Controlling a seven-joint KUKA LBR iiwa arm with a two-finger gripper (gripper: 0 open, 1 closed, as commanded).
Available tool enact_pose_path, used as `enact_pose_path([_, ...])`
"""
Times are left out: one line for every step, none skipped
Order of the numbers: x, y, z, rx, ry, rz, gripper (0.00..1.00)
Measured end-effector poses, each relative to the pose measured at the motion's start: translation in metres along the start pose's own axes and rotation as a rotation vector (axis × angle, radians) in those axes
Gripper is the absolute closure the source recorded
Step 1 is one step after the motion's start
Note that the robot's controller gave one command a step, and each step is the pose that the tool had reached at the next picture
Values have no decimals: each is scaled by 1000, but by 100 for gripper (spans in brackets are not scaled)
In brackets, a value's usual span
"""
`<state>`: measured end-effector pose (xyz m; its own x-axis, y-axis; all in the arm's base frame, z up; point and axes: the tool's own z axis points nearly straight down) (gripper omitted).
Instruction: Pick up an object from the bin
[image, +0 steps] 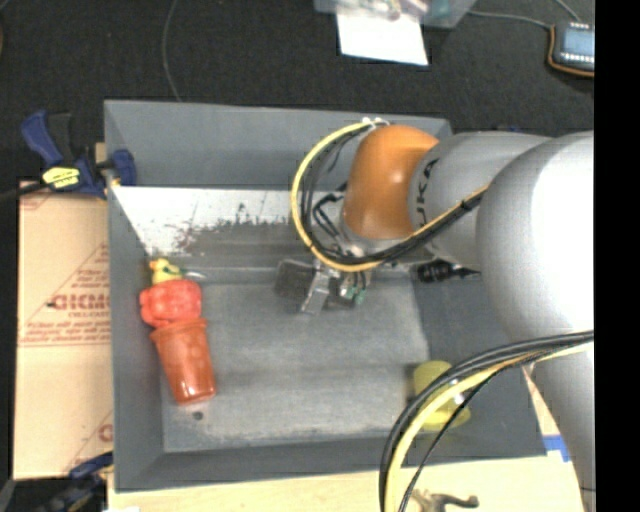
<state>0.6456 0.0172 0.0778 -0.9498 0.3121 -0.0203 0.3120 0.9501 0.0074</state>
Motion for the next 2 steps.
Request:
enact_pose_path([-1,0,-8,-1,-3,0,100])
enact_pose_path([0,-1,-26,0,2,0,100])
